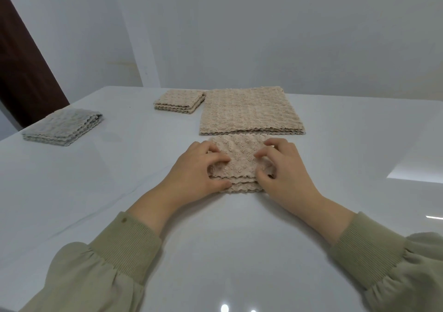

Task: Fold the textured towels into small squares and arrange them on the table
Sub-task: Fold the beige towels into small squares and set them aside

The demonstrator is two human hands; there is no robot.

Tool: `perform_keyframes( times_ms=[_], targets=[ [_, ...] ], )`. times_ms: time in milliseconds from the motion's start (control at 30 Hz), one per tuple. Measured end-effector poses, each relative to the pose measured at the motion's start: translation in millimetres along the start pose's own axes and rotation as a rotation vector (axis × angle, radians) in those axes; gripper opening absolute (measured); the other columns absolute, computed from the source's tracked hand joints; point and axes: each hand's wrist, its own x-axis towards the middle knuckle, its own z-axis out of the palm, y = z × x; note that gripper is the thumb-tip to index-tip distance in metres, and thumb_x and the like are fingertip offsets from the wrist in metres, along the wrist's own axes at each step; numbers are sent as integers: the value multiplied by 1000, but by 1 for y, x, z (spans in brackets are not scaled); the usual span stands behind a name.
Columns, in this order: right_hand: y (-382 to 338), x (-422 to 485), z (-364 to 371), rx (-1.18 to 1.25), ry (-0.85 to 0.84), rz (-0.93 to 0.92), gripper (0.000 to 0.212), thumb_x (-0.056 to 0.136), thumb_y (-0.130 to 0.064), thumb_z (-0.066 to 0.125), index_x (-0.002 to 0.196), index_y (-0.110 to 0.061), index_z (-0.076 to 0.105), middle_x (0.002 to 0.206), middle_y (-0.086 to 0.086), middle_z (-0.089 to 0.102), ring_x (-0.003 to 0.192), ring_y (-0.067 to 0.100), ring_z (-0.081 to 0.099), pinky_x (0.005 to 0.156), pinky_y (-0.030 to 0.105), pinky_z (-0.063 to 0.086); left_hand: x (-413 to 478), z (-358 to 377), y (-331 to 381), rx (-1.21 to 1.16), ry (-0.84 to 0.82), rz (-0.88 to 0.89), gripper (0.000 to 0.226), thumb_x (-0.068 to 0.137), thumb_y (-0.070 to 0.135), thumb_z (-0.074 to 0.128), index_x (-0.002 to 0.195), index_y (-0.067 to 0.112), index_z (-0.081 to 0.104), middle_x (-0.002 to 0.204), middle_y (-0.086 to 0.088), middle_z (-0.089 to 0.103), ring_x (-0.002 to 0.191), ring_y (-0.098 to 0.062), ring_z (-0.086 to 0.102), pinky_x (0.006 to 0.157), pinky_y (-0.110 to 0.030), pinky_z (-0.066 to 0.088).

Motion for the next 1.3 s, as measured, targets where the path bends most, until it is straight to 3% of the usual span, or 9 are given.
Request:
perform_keyframes(
  times_ms=[133, 267, 467, 600, 733, 800, 967, 1100, 1300],
  targets=[
    [3, -8, -5, -13, -58, -25, 32, 73, -25, 55, 103, -16, 64, 122, 3, 50, 116, 18, 39, 100, 28, 29, -2, 3, -4, 51, 35, 102, 58, 66, 53, 70, 118, 28, 64, 113, 12, 51, 105, -8, 42, 93, -25, 38],
    [11, -11, -7, -68, -72, -69, 42, 65, -15, 52, 104, -16, 66, 116, 3, 55, 115, 25, 45, 98, 37, 33, 0, 2, -5, 183, 130, 238, 42, 67, 45, 65, 101, 21, 72, 100, 6, 62, 88, -16, 48, 73, -30, 47],
    [10, -7, -11, -100, 85, -145, 24, 65, -7, 52, 82, -14, 68, 83, -5, 62, 89, 24, 54, 85, 35, 36, 0, 0, 1, 144, 261, 321, 21, 78, 29, 56, 73, 16, 71, 73, 8, 63, 76, -12, 43, 64, -24, 39],
    [8, -7, -18, -89, 135, -190, 17, 67, -11, 50, 73, -13, 65, 70, -8, 55, 79, 18, 46, 80, 30, 32, -1, -4, 6, 77, 282, 367, 16, 79, 23, 60, 69, 13, 69, 67, 7, 62, 72, -13, 44, 62, -22, 37],
    [14, -10, -16, -224, -23, -228, 19, 67, -18, 45, 72, -18, 63, 68, -7, 54, 77, 18, 45, 76, 33, 34, -1, 0, 4, 79, 82, 362, 12, 71, 29, 66, 66, 18, 69, 65, 11, 61, 74, -8, 44, 63, -25, 39],
    [14, -10, -15, -252, -66, -224, 21, 70, -25, 41, 73, -19, 62, 69, -7, 55, 76, 19, 47, 76, 33, 33, -1, 0, 3, 11, 29, 273, 17, 71, 37, 70, 71, 20, 69, 69, 15, 60, 77, -4, 46, 68, -21, 39],
    [10, -9, -13, -215, -51, -237, 21, 79, -33, 47, 76, -18, 63, 71, -7, 55, 78, 15, 44, 74, 23, 27, -1, 1, 1, 27, 94, 214, 19, 75, 40, 66, 79, 22, 69, 76, 14, 60, 77, -1, 44, 69, -19, 39],
    [10, -9, -11, -217, -65, -212, 22, 77, -35, 50, 76, -18, 65, 73, -4, 54, 76, 18, 47, 71, 27, 33, 0, 1, 2, 100, 56, 250, 17, 71, 32, 62, 79, 20, 71, 77, 9, 62, 78, -10, 50, 68, -21, 41],
    [9, -9, -8, -220, -113, -142, 15, 73, -30, 59, 76, -17, 66, 73, -3, 57, 75, 21, 51, 69, 32, 42, -1, -1, 8, 86, 167, 333, 16, 76, 22, 54, 67, 16, 65, 66, 8, 60, 68, -11, 48, 63, -20, 38]
  ],
)
